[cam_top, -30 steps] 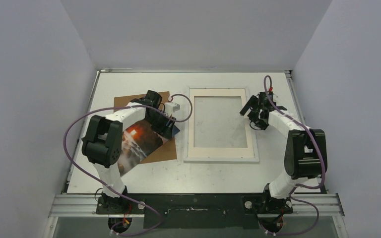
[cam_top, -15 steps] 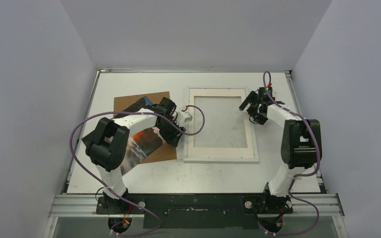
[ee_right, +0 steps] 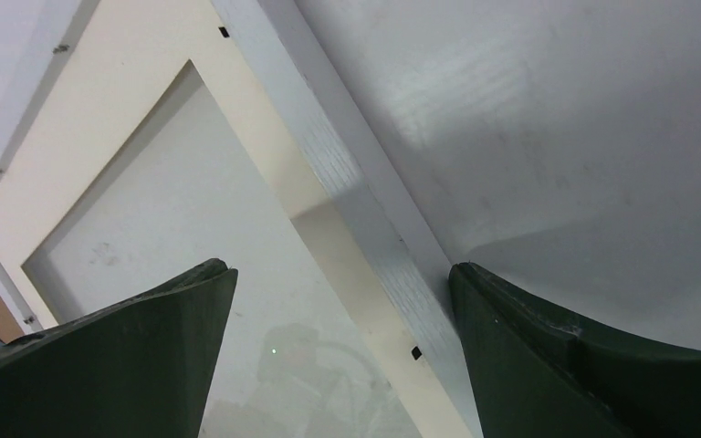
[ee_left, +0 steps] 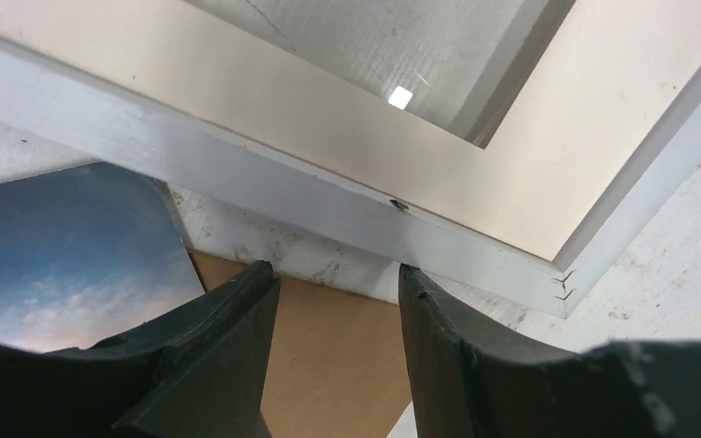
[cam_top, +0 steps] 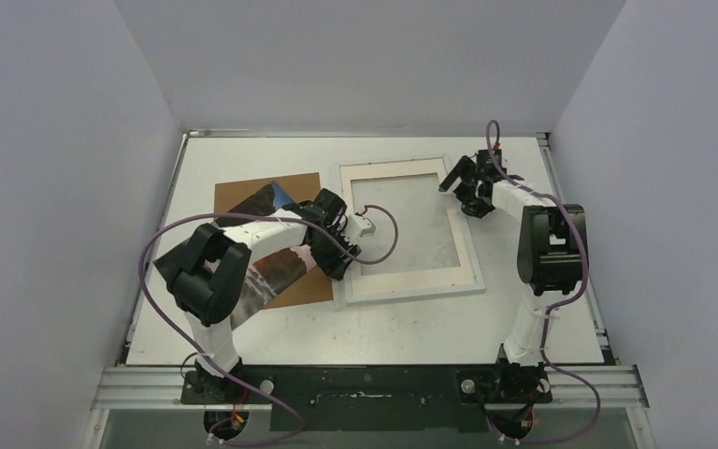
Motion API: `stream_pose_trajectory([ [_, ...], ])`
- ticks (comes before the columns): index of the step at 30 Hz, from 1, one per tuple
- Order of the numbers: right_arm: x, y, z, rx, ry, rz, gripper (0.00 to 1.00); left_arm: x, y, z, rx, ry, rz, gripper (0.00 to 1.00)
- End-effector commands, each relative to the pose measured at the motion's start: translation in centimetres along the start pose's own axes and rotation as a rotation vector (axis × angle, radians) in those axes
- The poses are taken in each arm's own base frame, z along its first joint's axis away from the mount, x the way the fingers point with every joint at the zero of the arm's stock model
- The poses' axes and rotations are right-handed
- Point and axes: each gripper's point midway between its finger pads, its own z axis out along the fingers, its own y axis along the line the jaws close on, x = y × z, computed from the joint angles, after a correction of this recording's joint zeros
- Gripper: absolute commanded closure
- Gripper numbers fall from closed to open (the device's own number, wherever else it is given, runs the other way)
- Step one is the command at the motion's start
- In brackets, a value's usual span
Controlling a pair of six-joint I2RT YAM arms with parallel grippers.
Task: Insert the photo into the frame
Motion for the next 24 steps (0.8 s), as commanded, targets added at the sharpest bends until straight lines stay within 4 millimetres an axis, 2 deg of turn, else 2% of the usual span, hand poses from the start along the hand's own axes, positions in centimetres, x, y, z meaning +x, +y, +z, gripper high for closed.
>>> stream_pose_trajectory([
  [1,-2.1,7.3,0.1,-0.173,-0.037,-0.018,0.10,-2.0,-0.2,1.3,0.011,-0.044,0.000,0.51],
  [3,-2.4,8.5,1.0,-0.191,-0.026,-0.016,0.10,-2.5,-0.2,1.7,0.012,-0.045,-0.006,0.51],
  [9,-5.5,11.9,2.4,-0.215,-0.050,-0.031,0.10,-4.5,-0.8,2.6,0.032,-0.075,-0.010,0.51],
  [12,-8.3,11.5,2.0,-0.102,-0.113,-0.064,0.10,-5.7,-1.7,3.2,0.052,-0.090,-0.012,0.51],
  [15,-11.5,9.6,-1.4,0.046,-0.239,-0.075,0.10,-6.8,-2.4,3.6,0.071,-0.110,-0.026,0.51],
  [18,-12.8,7.7,-5.8,0.147,-0.336,-0.069,0.10,-7.8,-2.7,3.7,0.095,-0.135,-0.057,0.51],
  [20,-12.0,6.2,-8.5,0.194,-0.345,-0.058,0.10,-8.4,-2.8,3.8,0.103,-0.148,-0.074,0.51],
  [24,-7.9,2.3,-12.0,0.262,-0.294,-0.028,0.10,-9.5,-2.9,4.0,0.115,-0.185,-0.084,0.51],
])
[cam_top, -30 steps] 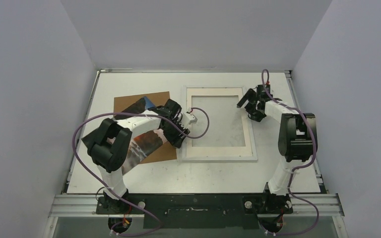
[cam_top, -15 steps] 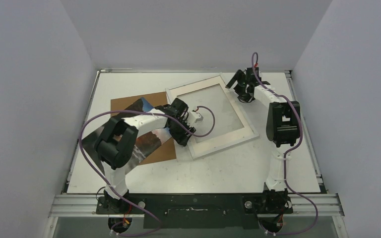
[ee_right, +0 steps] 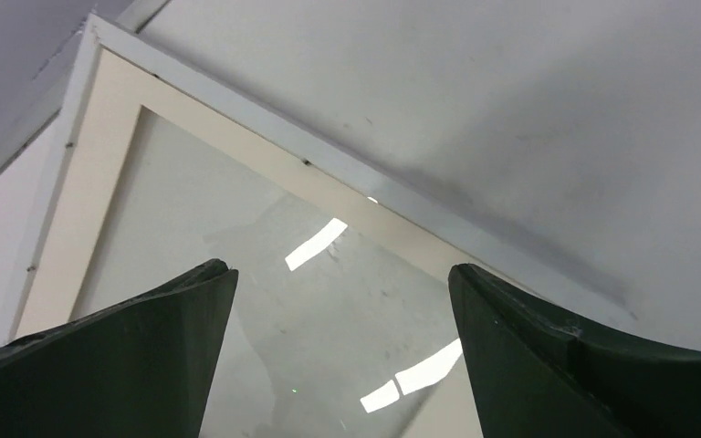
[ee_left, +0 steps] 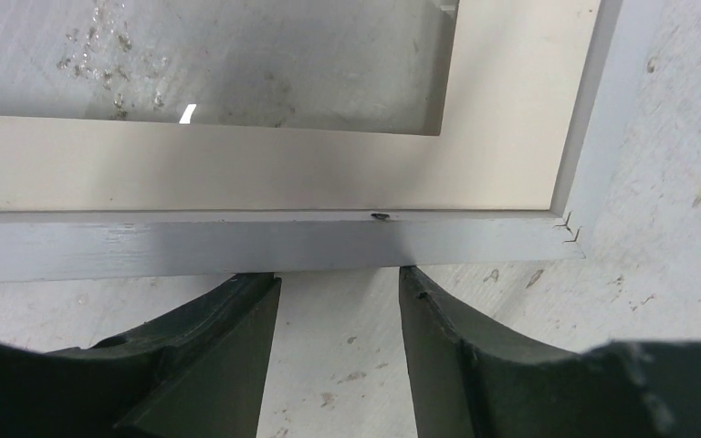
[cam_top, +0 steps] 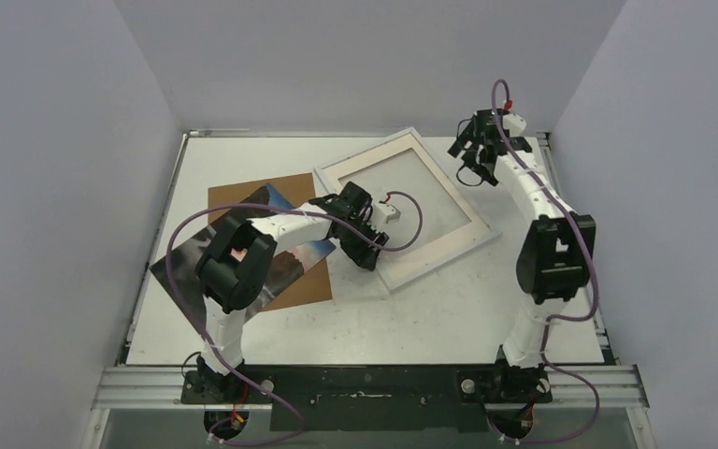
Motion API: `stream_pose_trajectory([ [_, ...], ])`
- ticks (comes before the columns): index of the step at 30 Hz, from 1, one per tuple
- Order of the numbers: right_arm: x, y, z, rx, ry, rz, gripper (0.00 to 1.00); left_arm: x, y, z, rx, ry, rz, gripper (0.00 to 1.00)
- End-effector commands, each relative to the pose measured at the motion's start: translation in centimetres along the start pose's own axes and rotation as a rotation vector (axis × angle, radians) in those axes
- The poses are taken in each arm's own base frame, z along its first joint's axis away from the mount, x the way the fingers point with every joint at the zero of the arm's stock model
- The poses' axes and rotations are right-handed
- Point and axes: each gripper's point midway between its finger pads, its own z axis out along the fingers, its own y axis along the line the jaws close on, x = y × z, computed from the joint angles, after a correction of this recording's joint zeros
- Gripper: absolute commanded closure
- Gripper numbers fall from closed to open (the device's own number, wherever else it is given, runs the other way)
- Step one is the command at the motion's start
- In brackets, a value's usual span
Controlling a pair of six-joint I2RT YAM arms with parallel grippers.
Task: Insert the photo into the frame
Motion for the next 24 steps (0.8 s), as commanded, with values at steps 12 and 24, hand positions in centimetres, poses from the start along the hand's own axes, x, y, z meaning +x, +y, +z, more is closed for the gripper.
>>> stream_pose_trajectory([
  [12,12.0,-10.4,-8.5,0.091,0.143,0.228,0.04,-3.2,1.8,-5.4,0.079,-0.150,-0.151,0.48],
  [24,12.8,-12.3,-4.8,0.128,0.100,0.344,0.25,-0.7,5.0,-11.4,0.032,-0.191,-0.242,0.47],
])
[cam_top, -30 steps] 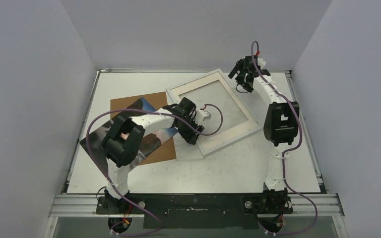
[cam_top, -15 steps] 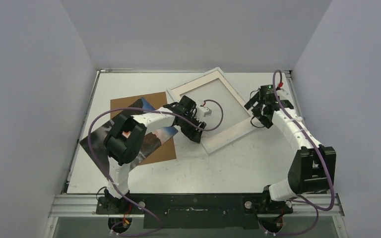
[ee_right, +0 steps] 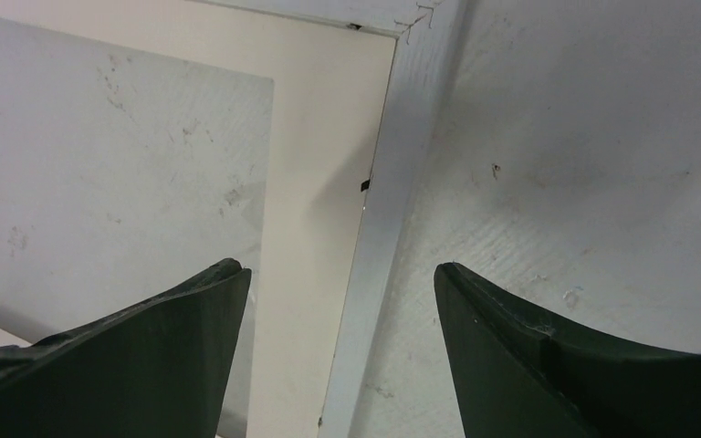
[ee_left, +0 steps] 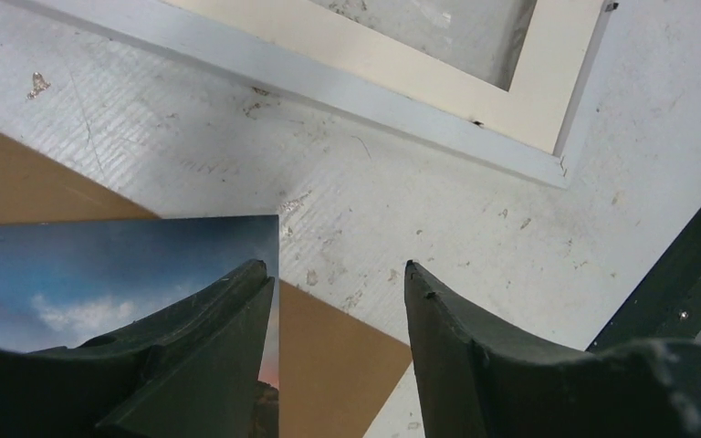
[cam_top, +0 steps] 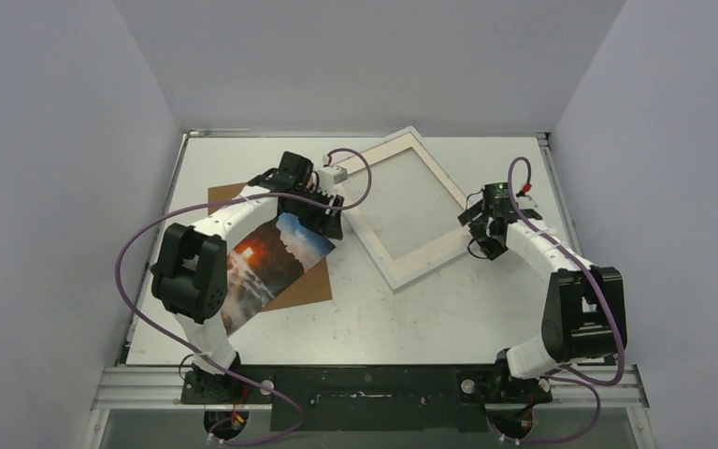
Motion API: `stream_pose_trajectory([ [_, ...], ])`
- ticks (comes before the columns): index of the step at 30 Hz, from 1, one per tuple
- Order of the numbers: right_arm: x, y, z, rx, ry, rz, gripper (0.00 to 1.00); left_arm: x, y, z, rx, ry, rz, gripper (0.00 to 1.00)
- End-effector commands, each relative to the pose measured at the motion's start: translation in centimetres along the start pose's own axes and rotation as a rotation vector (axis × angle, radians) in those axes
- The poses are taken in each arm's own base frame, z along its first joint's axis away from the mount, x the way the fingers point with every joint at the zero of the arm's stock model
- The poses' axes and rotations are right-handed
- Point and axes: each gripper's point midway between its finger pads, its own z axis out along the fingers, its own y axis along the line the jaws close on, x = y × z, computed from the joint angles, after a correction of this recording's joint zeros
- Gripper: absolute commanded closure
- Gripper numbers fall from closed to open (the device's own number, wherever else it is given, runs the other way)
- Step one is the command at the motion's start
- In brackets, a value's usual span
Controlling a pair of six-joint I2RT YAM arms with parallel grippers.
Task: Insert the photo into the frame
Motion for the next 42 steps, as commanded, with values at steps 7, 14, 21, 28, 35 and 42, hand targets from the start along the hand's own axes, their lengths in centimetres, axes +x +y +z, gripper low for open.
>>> stream_pose_trajectory([
  [7,-1.9,-0.3,3.0,-0.002,-0.043,0.079,0.28,0.8,-0.5,-2.8,0.031,-0.010,-0.007,0.47],
  [14,-2.2,-1.1,4.1,0.004,-0.038,0.099,0.42,1.2,0.1,-2.9,0.025,-0.008,-0.024,0.47],
  [21,-1.4,-1.1,4.9,-0.018,-0.005,0.096,0.47,1.5,0.5,-2.8,0.017,-0.004,-0.033,0.47],
  [28,-1.6,-1.9,5.5,-0.013,0.001,0.117,0.51,1.4,0.6,-2.8,0.013,-0.002,-0.037,0.47],
  [35,-1.9,-2.4,5.2,-0.015,-0.008,0.125,0.54,1.8,0.6,-2.5,0.015,0.008,-0.047,0.47],
  [42,-2.0,-2.4,4.9,-0.023,-0.012,0.126,0.61,2.1,0.7,-2.3,0.017,0.016,-0.051,0.47],
])
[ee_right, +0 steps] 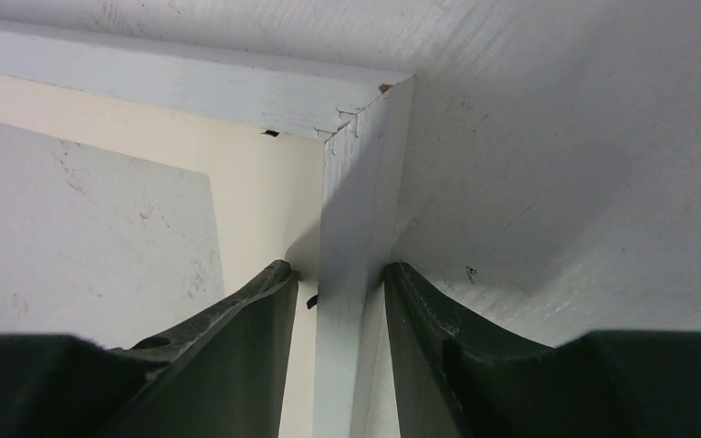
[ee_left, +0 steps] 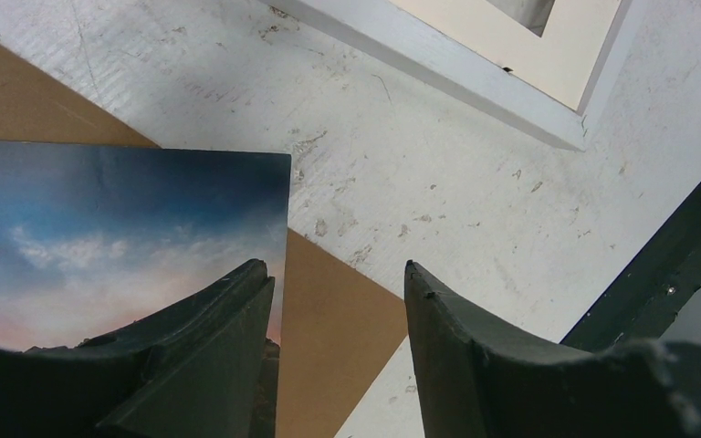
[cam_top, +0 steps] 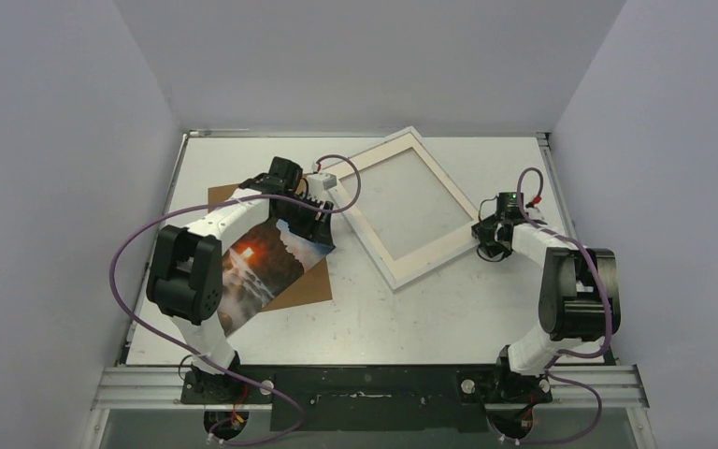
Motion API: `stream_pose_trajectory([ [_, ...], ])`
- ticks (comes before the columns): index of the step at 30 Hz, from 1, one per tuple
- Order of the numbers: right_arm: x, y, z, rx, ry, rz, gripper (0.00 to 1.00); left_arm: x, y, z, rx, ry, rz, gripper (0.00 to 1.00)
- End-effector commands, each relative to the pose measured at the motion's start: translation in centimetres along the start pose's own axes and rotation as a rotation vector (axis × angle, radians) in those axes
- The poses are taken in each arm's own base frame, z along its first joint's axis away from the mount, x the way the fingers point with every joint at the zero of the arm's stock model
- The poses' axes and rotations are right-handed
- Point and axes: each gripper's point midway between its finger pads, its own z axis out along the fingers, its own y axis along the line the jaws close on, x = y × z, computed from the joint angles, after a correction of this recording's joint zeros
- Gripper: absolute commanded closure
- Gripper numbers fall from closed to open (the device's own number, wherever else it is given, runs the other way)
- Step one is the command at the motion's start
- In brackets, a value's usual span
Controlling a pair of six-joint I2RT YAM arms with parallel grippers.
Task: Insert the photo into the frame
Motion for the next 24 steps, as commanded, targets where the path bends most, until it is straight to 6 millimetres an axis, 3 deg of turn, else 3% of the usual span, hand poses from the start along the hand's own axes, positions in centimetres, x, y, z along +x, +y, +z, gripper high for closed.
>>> stream_pose_trajectory([
  [1,-0.99,-0.41,-0.73,0.001,-0.044,-0.003,0.61,-0.52,-0.44,-0.78,0.015,-0.030,0.019,0.47],
  [24,-1.23,0.34,-1.60,-0.057,-0.057,-0.020,0.61,0.06,-0.30,-0.32,0.016,-0.014,0.007,0.47],
])
